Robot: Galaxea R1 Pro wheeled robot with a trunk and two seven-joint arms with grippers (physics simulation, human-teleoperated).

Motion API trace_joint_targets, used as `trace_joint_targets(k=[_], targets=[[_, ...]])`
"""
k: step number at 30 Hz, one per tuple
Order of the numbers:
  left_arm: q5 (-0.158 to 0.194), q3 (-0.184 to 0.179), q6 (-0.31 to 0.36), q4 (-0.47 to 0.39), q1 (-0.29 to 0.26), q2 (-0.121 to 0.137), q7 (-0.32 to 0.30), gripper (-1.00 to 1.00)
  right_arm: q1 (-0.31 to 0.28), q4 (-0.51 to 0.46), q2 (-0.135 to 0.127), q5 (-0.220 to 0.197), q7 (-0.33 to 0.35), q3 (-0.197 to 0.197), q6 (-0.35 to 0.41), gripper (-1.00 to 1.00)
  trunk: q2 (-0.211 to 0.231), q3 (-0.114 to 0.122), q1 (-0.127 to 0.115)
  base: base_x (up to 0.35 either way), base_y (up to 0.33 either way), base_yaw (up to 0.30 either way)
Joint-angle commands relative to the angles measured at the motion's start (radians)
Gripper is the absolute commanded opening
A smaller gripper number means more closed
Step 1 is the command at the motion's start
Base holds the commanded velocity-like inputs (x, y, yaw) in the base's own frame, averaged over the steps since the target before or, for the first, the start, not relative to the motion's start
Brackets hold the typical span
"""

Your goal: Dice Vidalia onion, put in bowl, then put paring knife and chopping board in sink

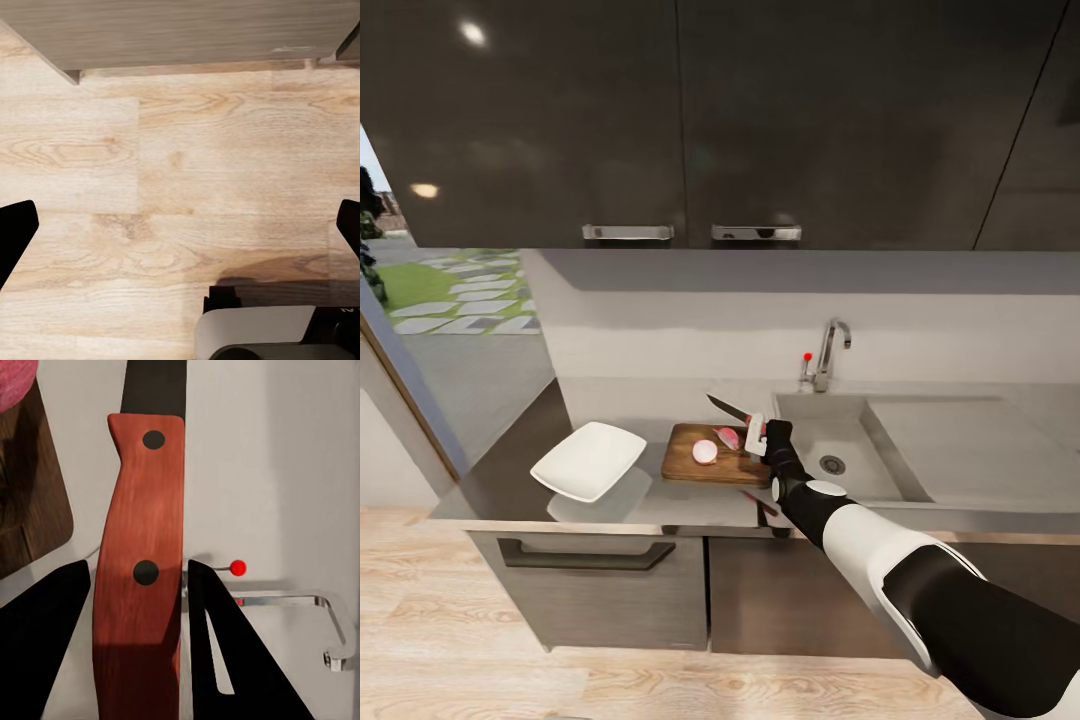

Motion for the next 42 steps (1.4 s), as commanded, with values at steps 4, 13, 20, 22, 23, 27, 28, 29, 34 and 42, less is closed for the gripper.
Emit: trace_joint_targets(k=[4,13,20,22,23,27,28,29,34,42], targets=[[0.003,-0.008,-0.007,0.004,-0.002,0.002,0.003,1.00,-0.001,0.008,0.000,0.010,-0.002,0.003,0.009,-1.00,-0.002,-0.002,0.001,0.000,0.003,0.000],[0.003,-0.008,-0.007,0.004,-0.002,0.002,0.003,1.00,-0.001,0.034,0.000,0.010,-0.003,0.003,0.005,-1.00,-0.002,-0.002,0.001,0.000,0.000,0.000],[0.003,-0.008,-0.007,0.004,-0.002,0.002,0.003,1.00,-0.001,0.035,0.000,0.009,-0.002,0.003,0.004,-1.00,-0.002,-0.002,0.001,0.000,0.000,0.000],[0.003,-0.008,-0.007,0.004,-0.002,0.002,0.003,1.00,-0.001,0.035,0.000,0.008,-0.002,0.003,0.004,-1.00,-0.002,-0.002,0.001,0.000,0.000,0.000],[0.003,-0.008,-0.007,0.004,-0.002,0.002,0.003,1.00,-0.001,0.035,0.000,0.008,-0.002,0.003,0.004,-1.00,-0.002,-0.002,0.001,0.000,0.000,0.000],[0.003,-0.008,-0.007,0.004,-0.002,0.002,0.003,1.00,-0.001,0.035,0.000,0.008,-0.002,0.003,0.004,-1.00,-0.002,-0.002,0.001,0.000,0.000,0.000],[0.003,-0.008,-0.007,0.004,-0.002,0.002,0.003,1.00,-0.001,0.035,0.000,0.008,-0.002,0.003,0.004,-1.00,-0.002,-0.002,0.001,0.000,0.000,0.000],[0.003,-0.008,-0.007,0.004,-0.002,0.002,0.003,1.00,-0.001,0.035,0.000,0.008,-0.002,0.003,0.004,-1.00,-0.002,-0.002,0.001,0.000,0.000,0.000],[0.003,-0.008,-0.007,0.004,-0.002,0.002,0.003,1.00,-0.001,0.042,0.000,0.008,-0.002,0.003,0.003,-1.00,-0.002,-0.002,0.001,0.000,0.000,0.000],[0.003,-0.008,-0.007,0.004,-0.002,0.002,0.003,1.00,-0.001,0.051,0.000,0.008,0.027,0.003,0.002,-1.00,-0.002,-0.002,0.001,0.000,0.000,0.000]])
